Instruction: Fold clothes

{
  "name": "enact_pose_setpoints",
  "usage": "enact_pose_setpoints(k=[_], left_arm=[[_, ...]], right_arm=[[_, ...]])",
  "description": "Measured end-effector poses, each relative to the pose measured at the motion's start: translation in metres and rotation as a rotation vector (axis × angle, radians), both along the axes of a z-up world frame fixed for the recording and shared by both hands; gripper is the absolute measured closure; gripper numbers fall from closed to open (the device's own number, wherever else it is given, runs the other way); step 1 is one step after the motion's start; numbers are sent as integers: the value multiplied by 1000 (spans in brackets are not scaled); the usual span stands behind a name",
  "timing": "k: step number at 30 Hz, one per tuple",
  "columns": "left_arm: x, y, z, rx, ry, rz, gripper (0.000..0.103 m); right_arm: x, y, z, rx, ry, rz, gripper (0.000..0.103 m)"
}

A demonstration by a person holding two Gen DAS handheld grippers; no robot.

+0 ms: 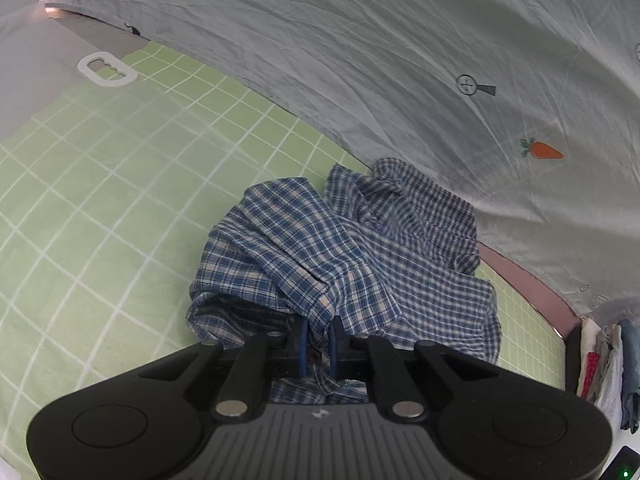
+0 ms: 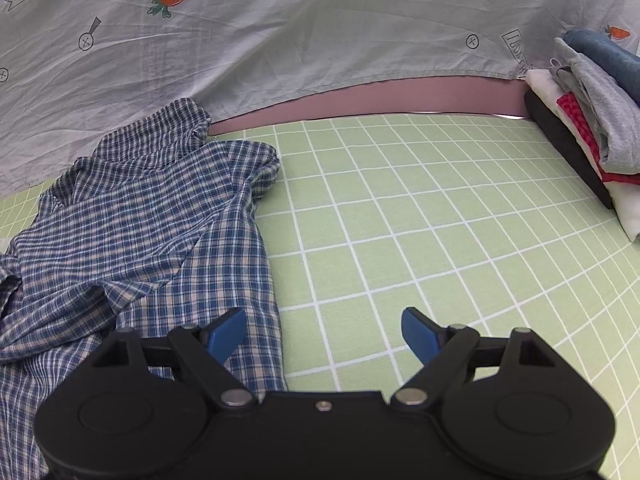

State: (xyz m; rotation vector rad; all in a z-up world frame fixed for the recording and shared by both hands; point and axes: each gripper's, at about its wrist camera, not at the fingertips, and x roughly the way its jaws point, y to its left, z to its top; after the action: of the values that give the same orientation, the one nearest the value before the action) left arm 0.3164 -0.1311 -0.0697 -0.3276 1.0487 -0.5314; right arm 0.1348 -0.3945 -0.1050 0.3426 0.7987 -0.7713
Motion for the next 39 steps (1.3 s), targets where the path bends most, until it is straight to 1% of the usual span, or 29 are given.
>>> enact_pose_setpoints(k=[3,6,10,13,16,18,22,26,29,30,31,32,33,34,35,36,37,39], left_arm=[[-26,-6,19,-23,-34,-77,92],[-59,-8,32,-55,-17,-153,92],[-105,-6,25,-96,87,-217,93],[-137,-2,10,-82,161,-250,93],[-163,3,-1,-48,202,-258,94],[-177,7,-4,-28,211,-260,94],[-197,16,-1,-21,194,-255,94],[-213,24,1,-23,188,-246,94],[-224,30,2,-21,187,-249,94],[-228,32,2,-20,188,-254,94],[-231,34,1,-16,187,-257,94],[-234,35,0,-9,188,-259,94],[-237,35,0,-2,190,-263,94],[-240,35,-1,4,191,-268,94],[-243,37,-1,5,193,-273,94],[-246,38,-2,6,194,-278,94],[-248,39,-2,8,194,-284,94],[-252,40,-2,16,190,-295,94]], right_arm=[[-11,6,11,-15,-25,-2,18],[-28,14,25,-33,-55,-3,18],[-60,29,40,-46,-89,14,18],[-84,43,46,-45,-107,48,18],[-105,55,48,-20,-131,104,18],[-118,62,48,36,-170,158,18],[-138,76,41,218,-265,234,18],[-149,90,29,348,-292,282,21],[-159,93,20,474,-347,288,24],[-162,94,18,509,-359,290,26],[-164,96,15,530,-361,296,34],[-166,98,13,551,-363,301,46],[-169,100,11,570,-368,307,53],[-173,102,9,587,-377,313,63],[-176,103,8,600,-386,318,80],[-180,105,8,609,-394,320,89],[-184,107,9,608,-399,323,95],[-192,112,14,578,-400,332,97]])
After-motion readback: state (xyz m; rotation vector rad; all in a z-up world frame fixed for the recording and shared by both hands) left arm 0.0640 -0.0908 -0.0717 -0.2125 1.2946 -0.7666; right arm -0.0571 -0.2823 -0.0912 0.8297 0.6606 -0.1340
